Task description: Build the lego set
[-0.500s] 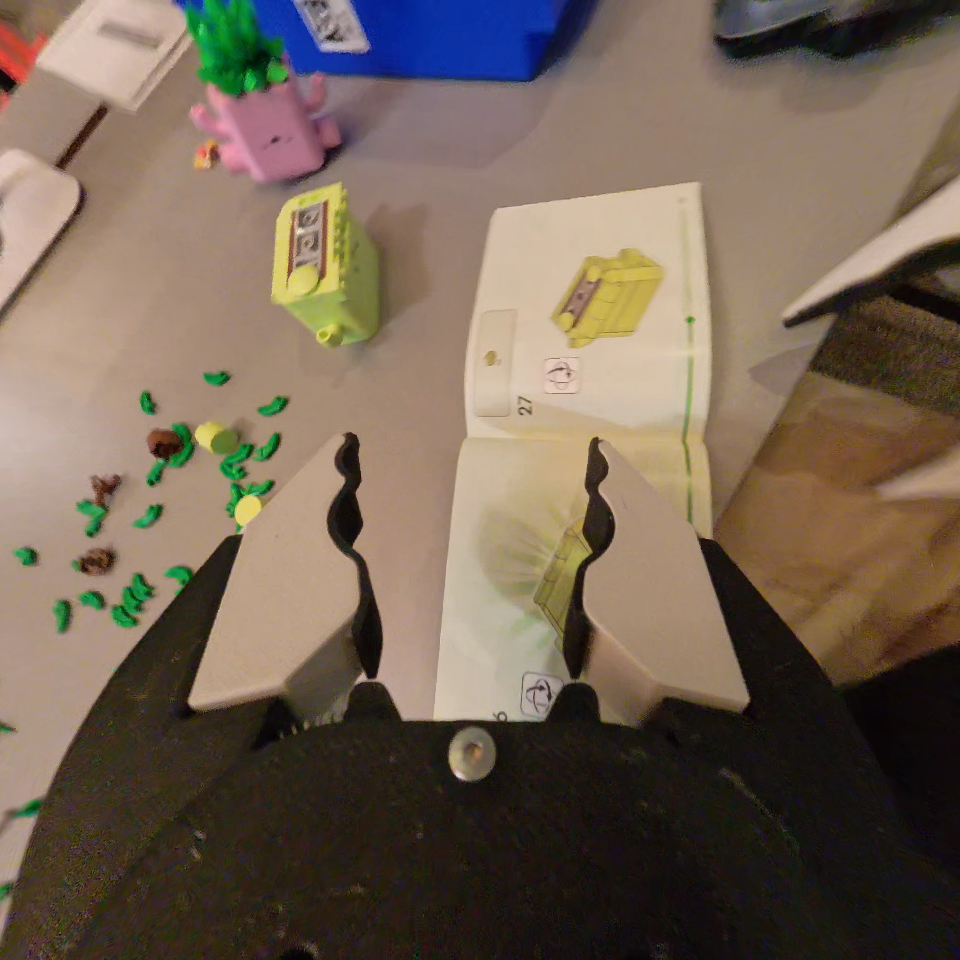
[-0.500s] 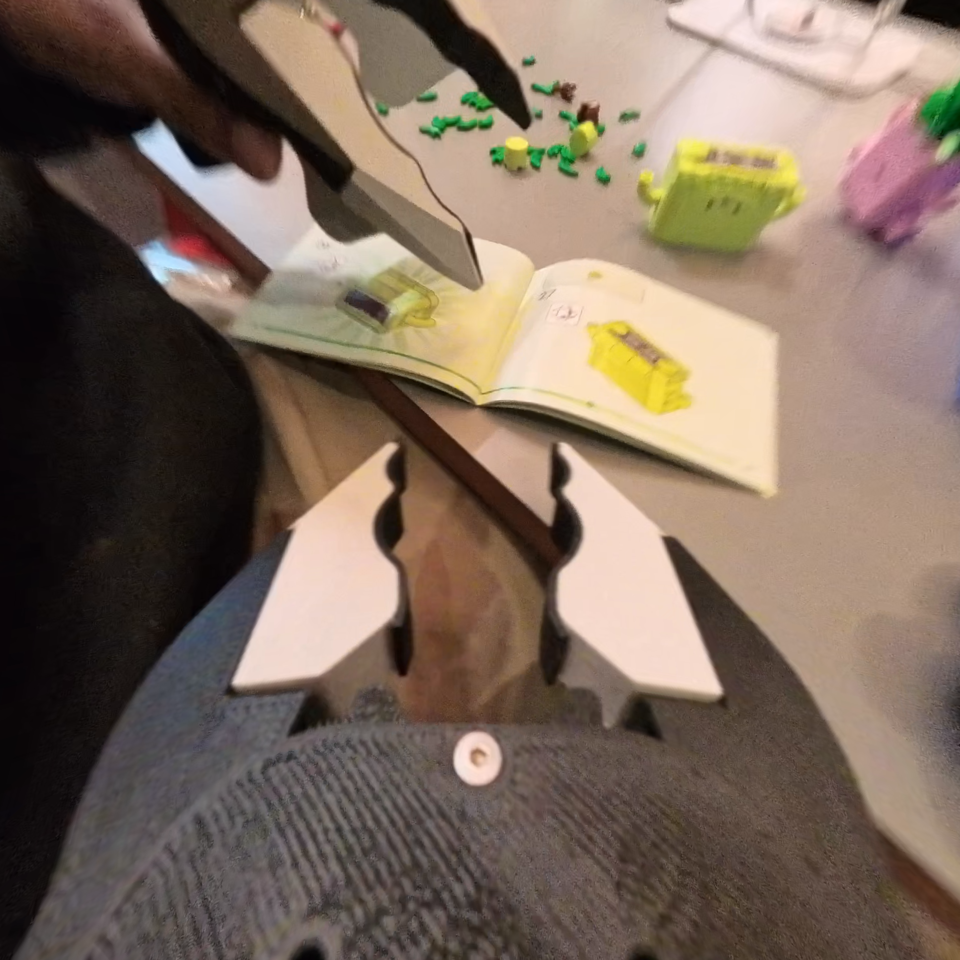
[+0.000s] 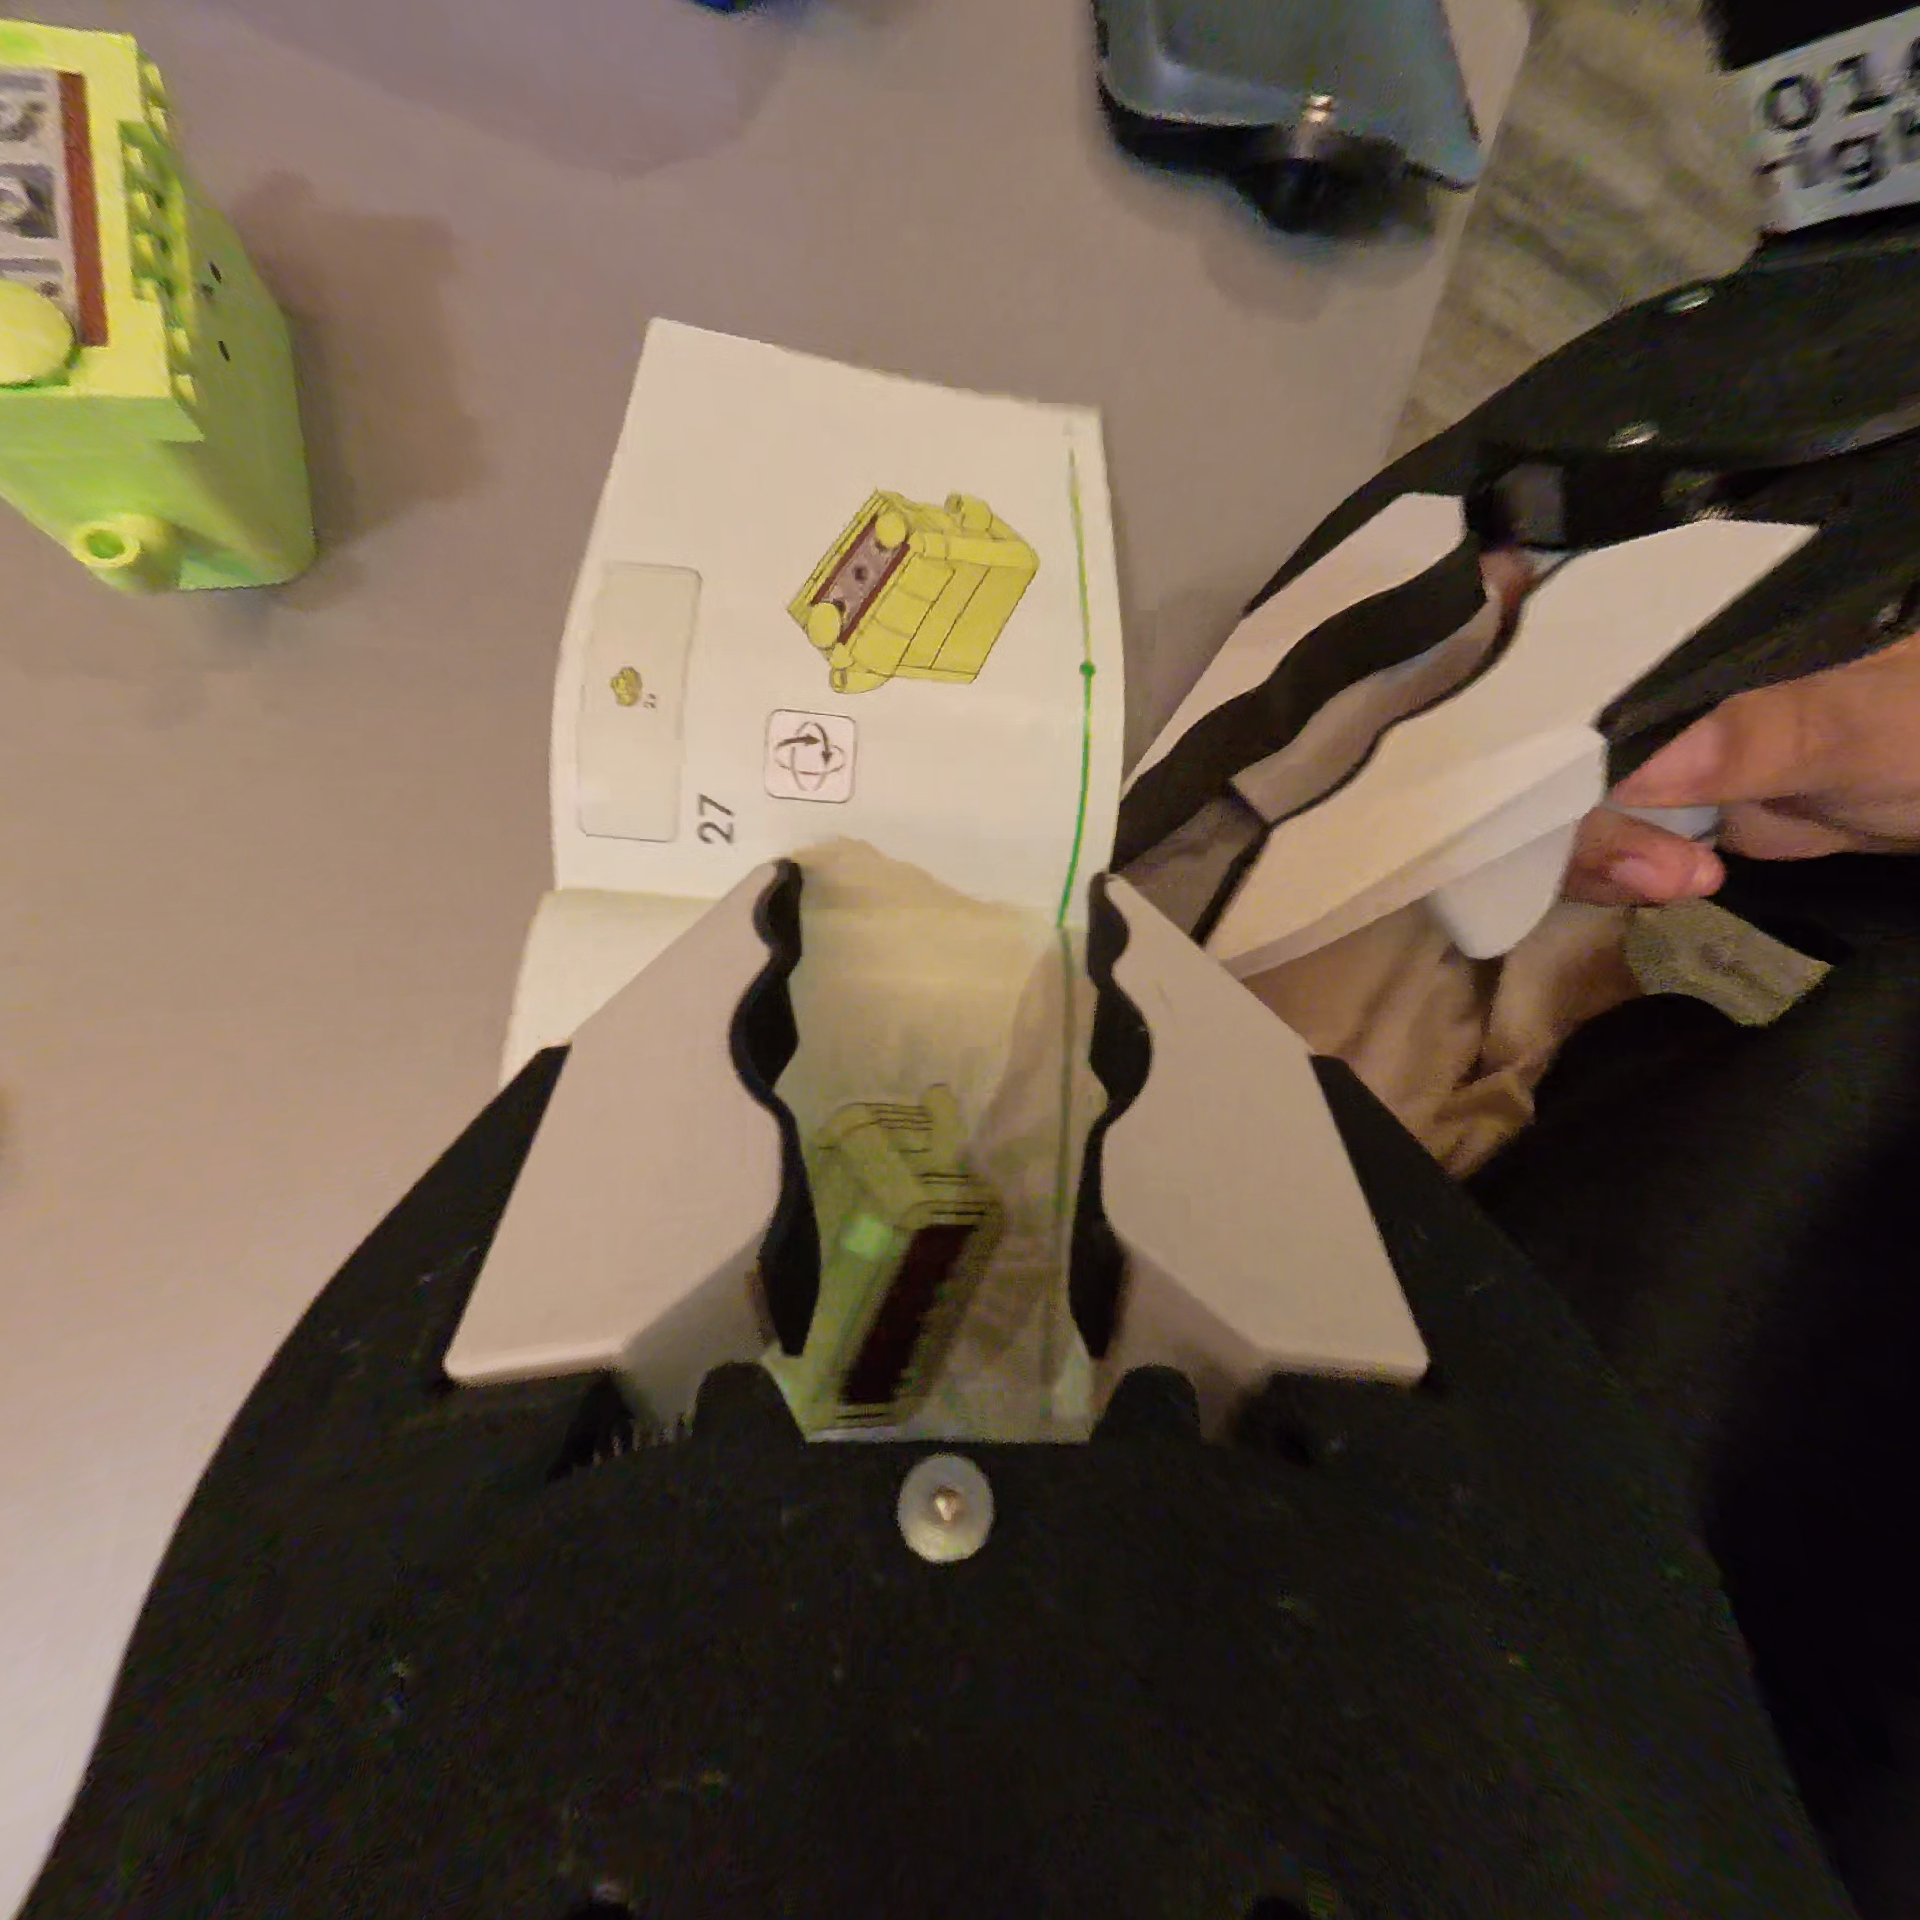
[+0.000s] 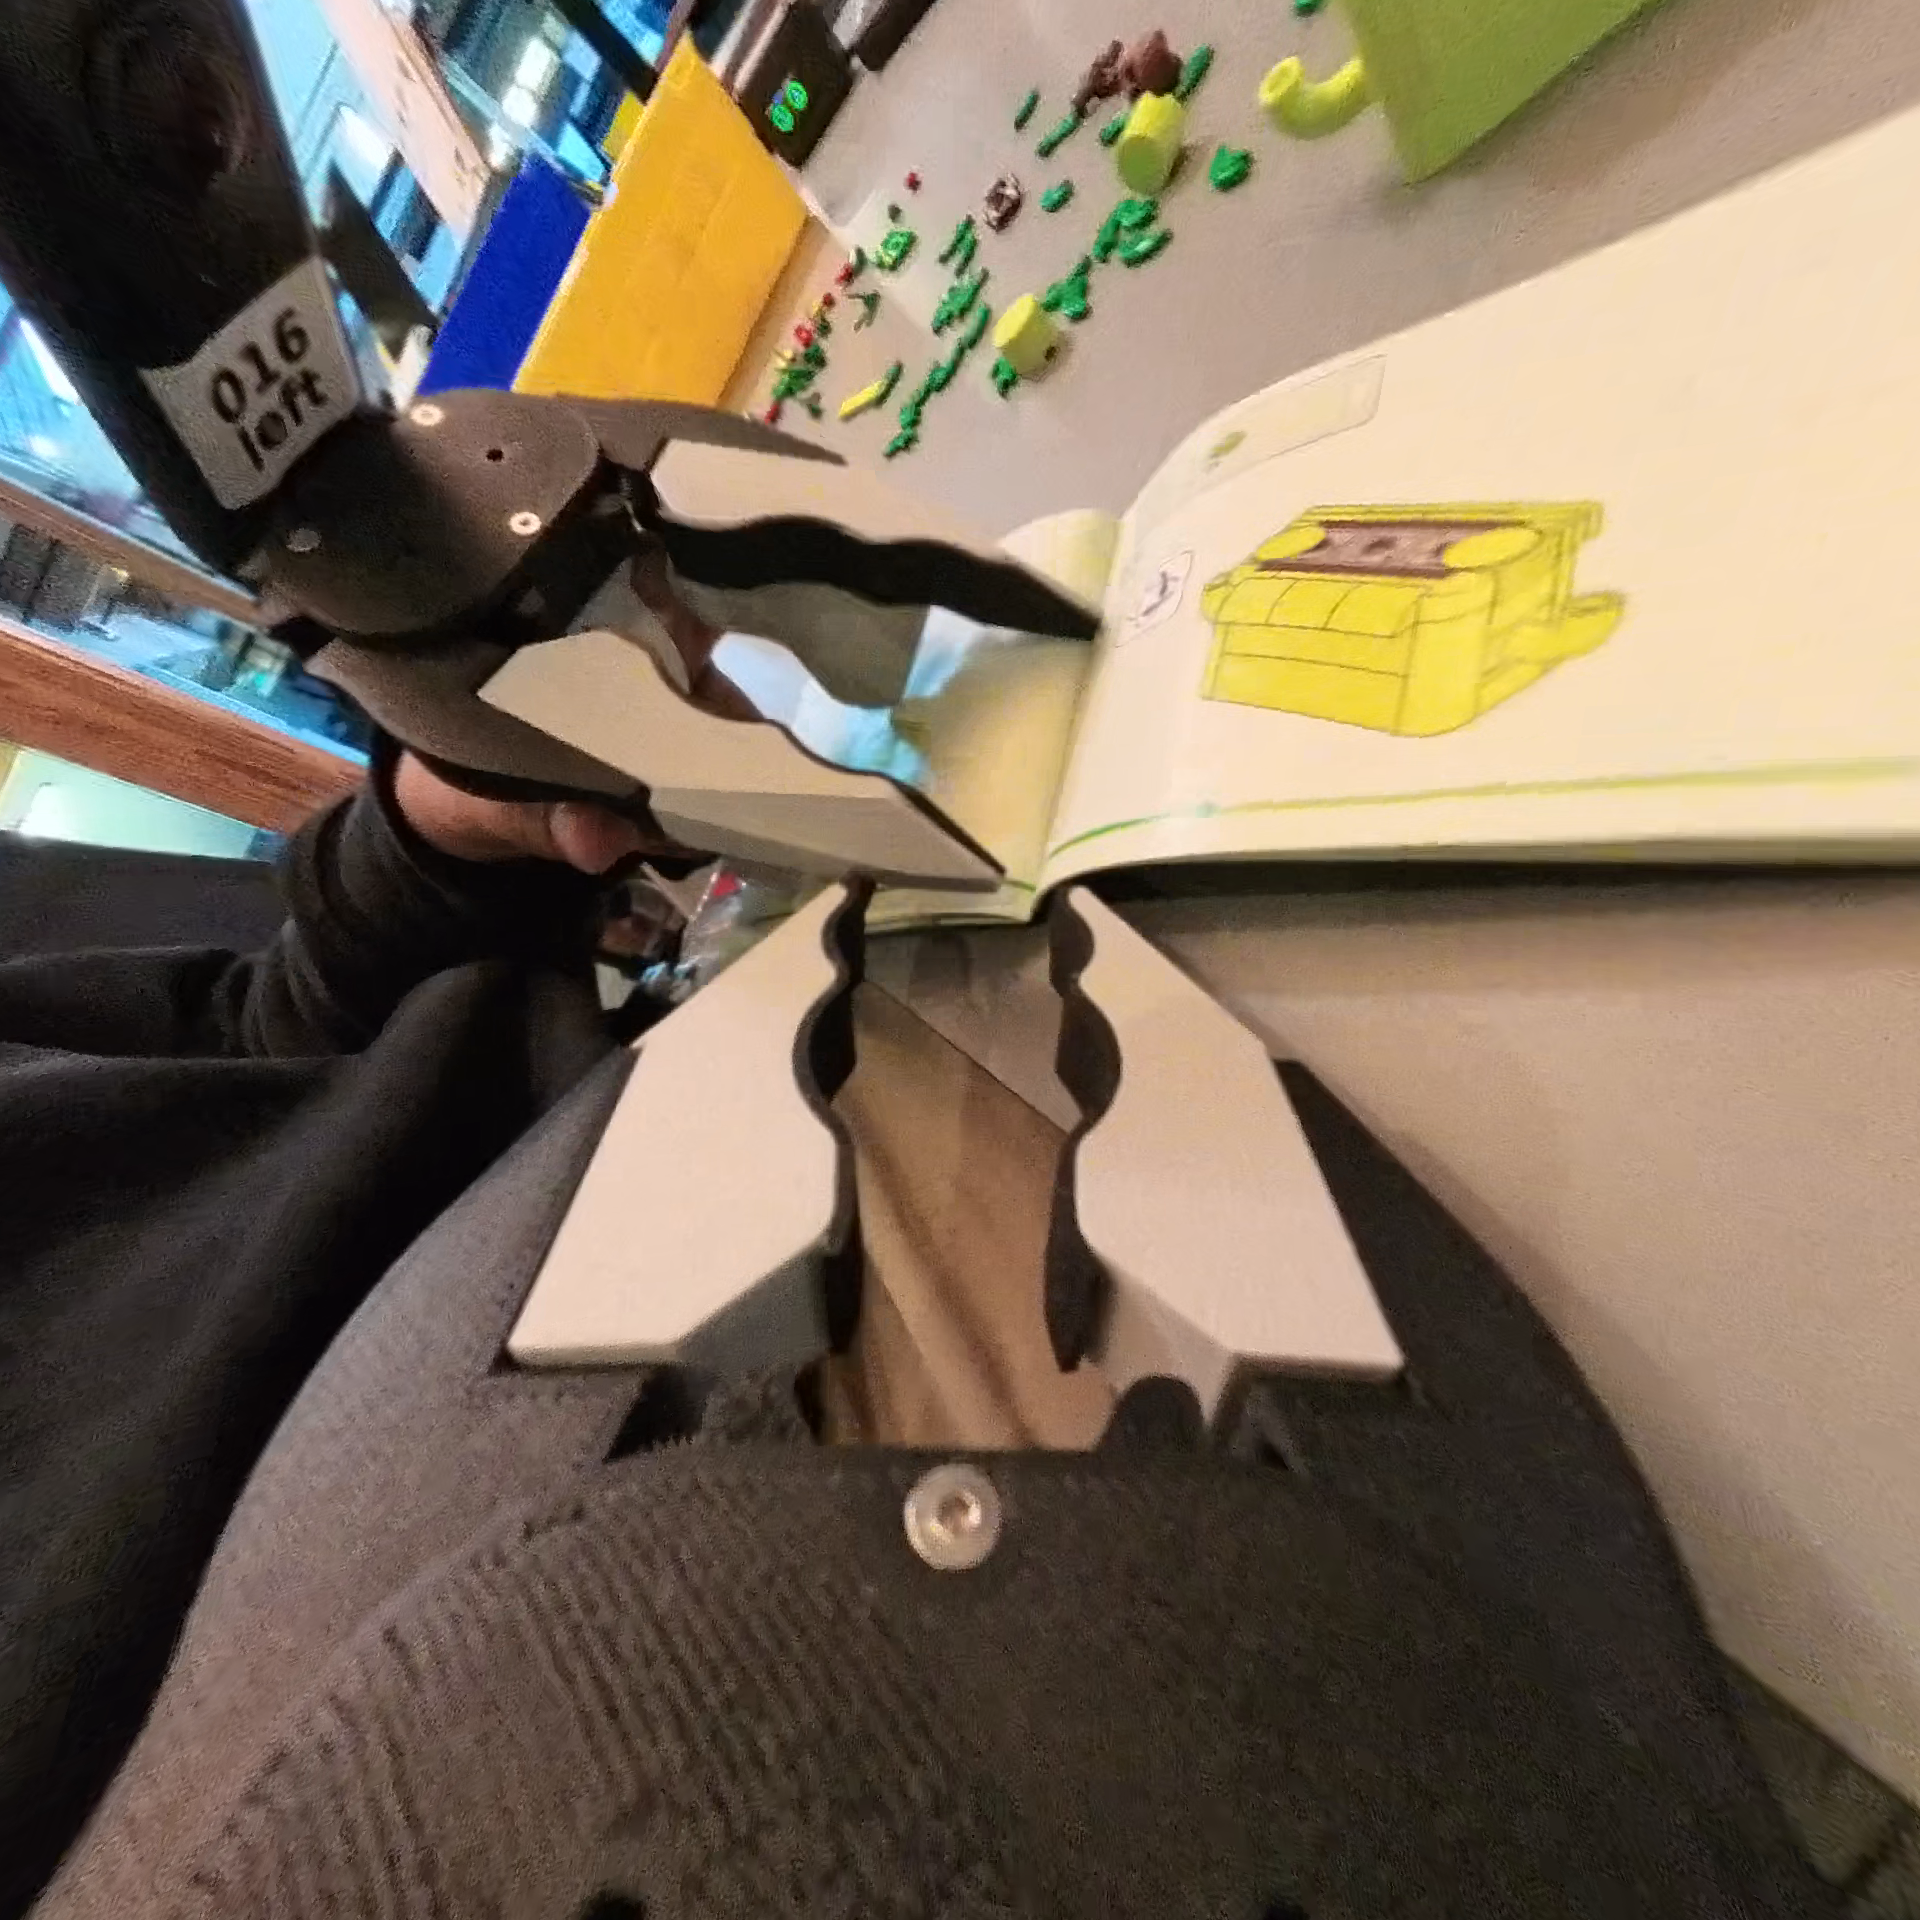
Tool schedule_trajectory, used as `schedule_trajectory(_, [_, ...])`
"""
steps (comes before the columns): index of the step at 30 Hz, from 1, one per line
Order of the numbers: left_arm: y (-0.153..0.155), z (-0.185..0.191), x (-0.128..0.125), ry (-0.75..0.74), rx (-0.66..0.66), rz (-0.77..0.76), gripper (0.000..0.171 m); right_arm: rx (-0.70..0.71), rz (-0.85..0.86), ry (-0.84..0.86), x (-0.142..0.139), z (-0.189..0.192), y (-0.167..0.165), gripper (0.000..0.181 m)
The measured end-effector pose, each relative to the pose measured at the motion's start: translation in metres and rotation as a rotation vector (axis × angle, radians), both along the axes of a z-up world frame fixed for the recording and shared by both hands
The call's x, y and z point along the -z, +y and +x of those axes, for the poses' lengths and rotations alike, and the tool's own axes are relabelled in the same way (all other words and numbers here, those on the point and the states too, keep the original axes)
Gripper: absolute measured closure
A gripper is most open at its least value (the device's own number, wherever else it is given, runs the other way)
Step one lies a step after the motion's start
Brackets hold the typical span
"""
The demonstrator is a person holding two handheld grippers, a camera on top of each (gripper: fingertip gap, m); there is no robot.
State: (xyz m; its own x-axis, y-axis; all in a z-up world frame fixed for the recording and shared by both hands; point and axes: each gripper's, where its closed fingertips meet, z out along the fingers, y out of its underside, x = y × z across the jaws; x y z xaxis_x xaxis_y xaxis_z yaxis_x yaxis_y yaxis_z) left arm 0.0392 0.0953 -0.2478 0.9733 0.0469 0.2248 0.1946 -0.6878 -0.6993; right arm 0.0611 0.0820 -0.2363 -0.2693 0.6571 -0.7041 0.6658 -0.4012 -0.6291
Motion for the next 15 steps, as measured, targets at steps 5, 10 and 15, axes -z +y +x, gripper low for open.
schedule_trajectory(5, [-0.014, 0.000, -0.031, -0.172, 0.019, 0.135, 0.120, 0.038, -0.102, 0.119, -0.027, -0.014, 0.005, 0.181])
schedule_trajectory(10, [-0.024, -0.010, -0.071, -0.089, -0.044, 0.307, 0.099, 0.041, -0.066, 0.194, -0.045, -0.021, 0.009, 0.181])
schedule_trajectory(15, [-0.021, -0.003, -0.050, 0.289, -0.041, 0.171, 0.099, 0.033, -0.136, 0.260, -0.072, -0.028, -0.003, 0.181])
